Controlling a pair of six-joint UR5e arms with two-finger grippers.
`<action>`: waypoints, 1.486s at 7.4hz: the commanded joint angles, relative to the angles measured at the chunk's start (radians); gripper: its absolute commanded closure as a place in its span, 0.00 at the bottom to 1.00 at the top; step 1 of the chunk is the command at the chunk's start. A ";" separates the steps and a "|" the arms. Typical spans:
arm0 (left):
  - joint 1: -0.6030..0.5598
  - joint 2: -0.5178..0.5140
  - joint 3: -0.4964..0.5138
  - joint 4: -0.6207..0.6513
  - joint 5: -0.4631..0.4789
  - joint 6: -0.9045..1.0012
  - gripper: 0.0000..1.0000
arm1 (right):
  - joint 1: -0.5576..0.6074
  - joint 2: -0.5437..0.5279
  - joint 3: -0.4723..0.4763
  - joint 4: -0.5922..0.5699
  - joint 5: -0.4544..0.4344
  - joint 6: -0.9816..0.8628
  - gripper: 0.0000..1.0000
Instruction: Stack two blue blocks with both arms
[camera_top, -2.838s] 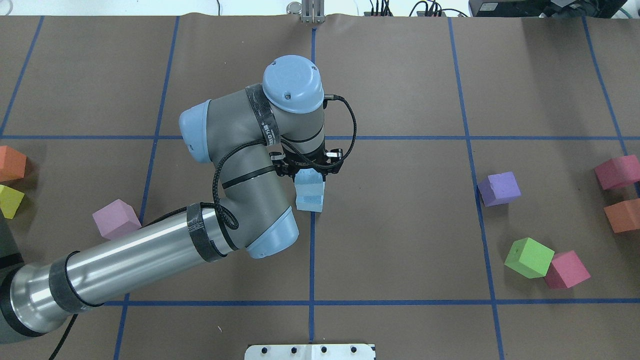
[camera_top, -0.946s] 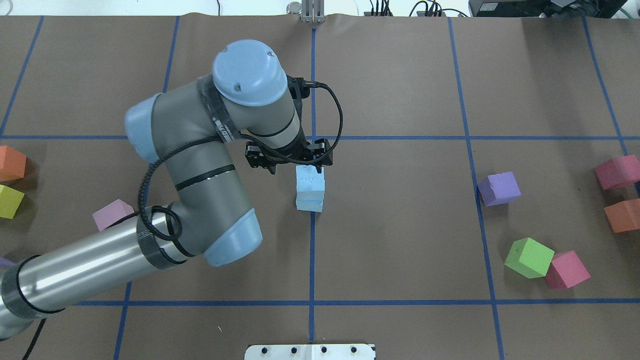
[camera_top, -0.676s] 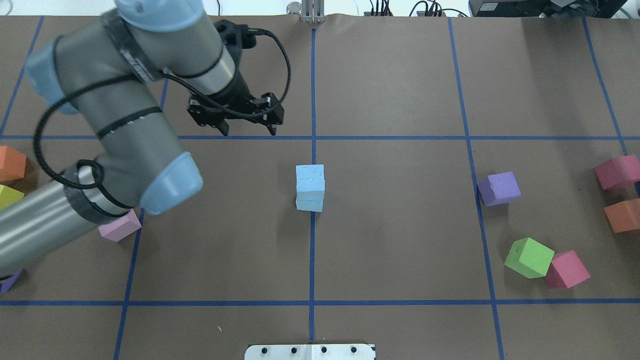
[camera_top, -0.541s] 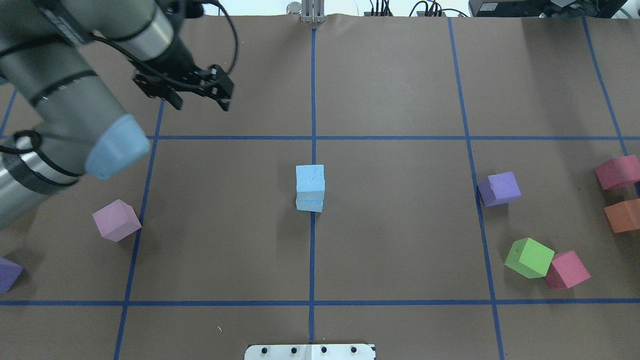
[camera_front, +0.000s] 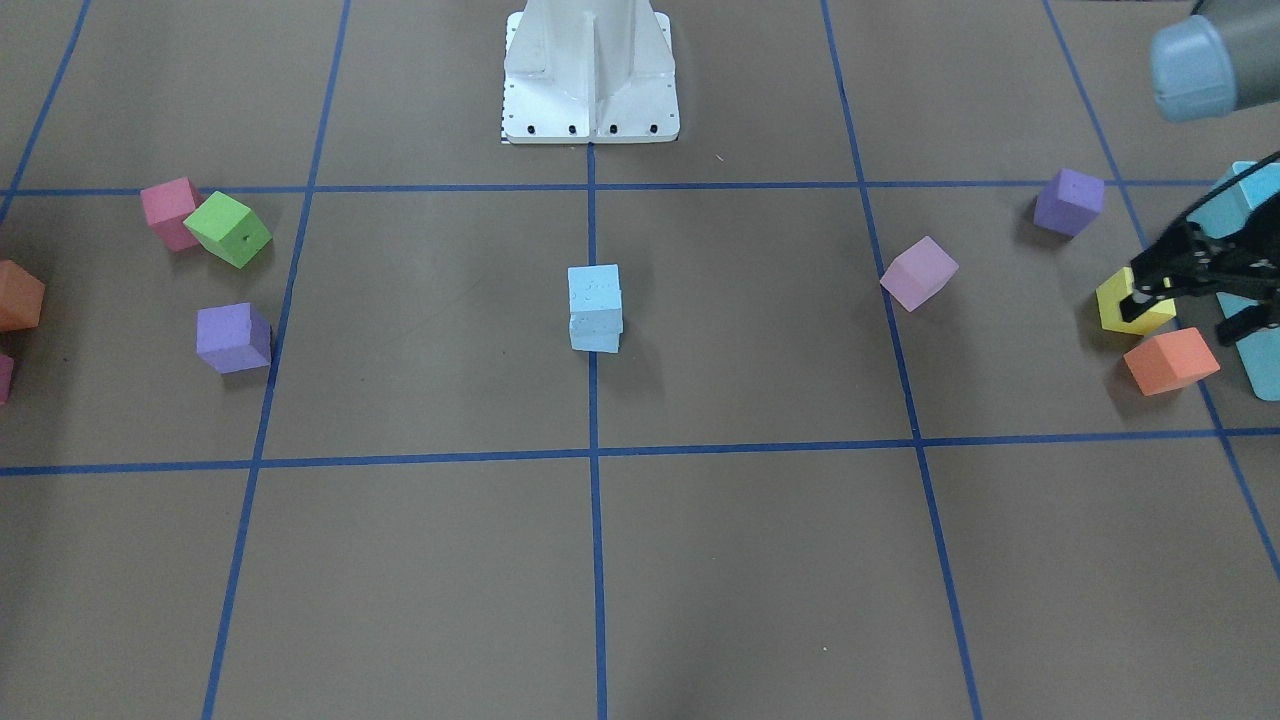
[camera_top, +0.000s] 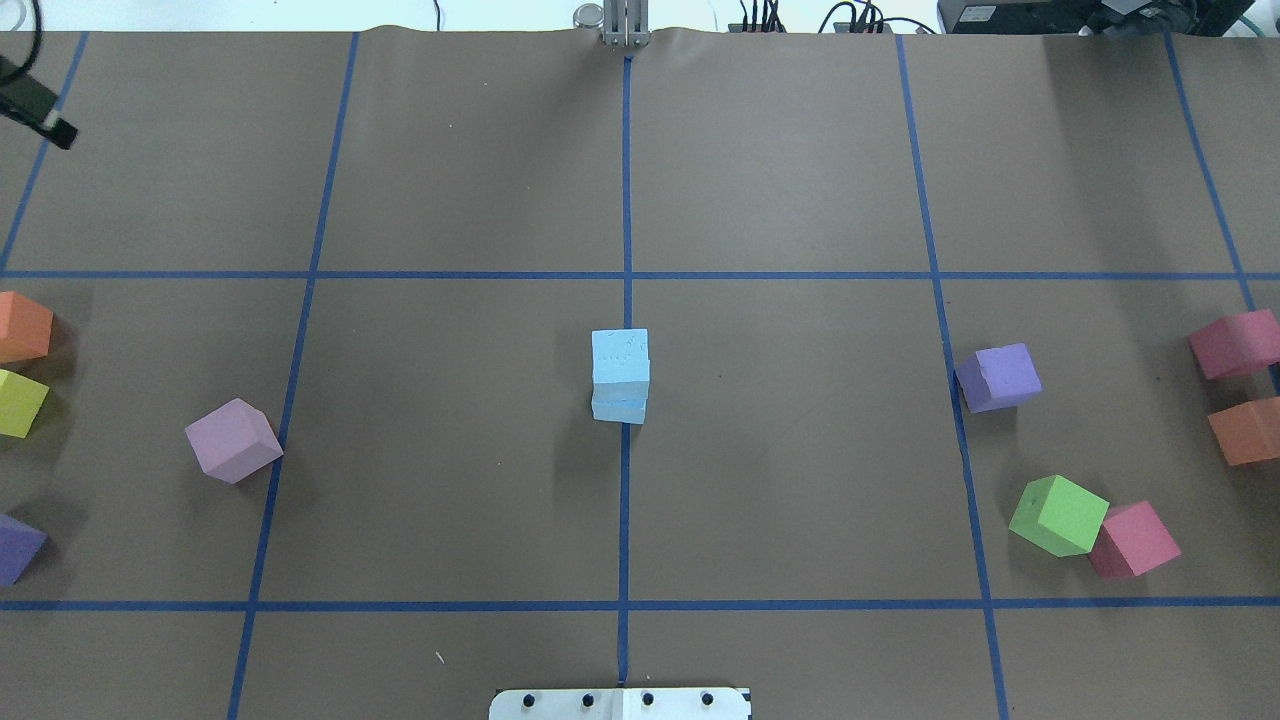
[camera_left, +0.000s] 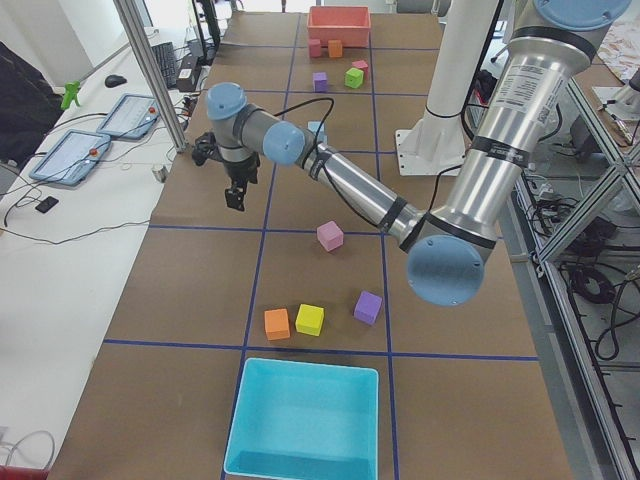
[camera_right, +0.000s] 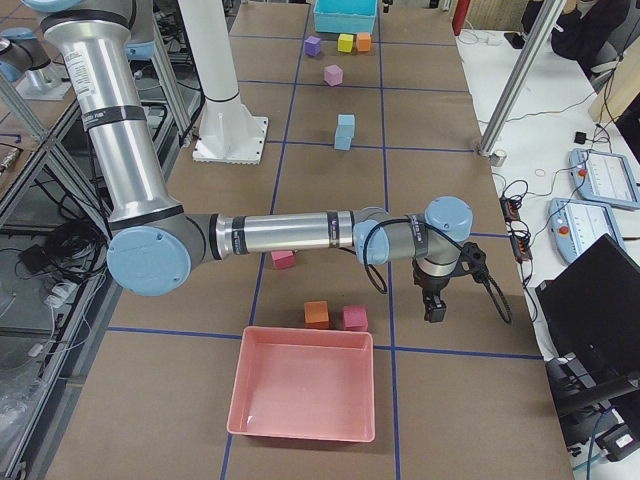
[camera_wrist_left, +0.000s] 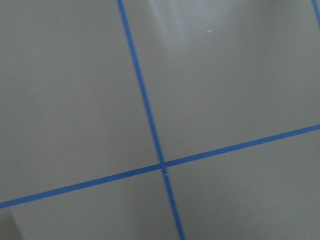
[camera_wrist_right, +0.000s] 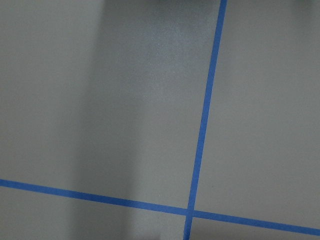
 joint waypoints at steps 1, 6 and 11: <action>-0.158 0.069 0.108 -0.002 -0.006 0.260 0.02 | 0.000 0.000 0.002 0.000 0.000 0.001 0.00; -0.223 0.078 0.279 -0.062 -0.031 0.391 0.02 | 0.000 -0.003 0.014 0.000 0.007 0.001 0.00; -0.223 0.079 0.277 -0.062 -0.031 0.390 0.02 | 0.000 -0.003 0.014 0.001 0.004 0.001 0.00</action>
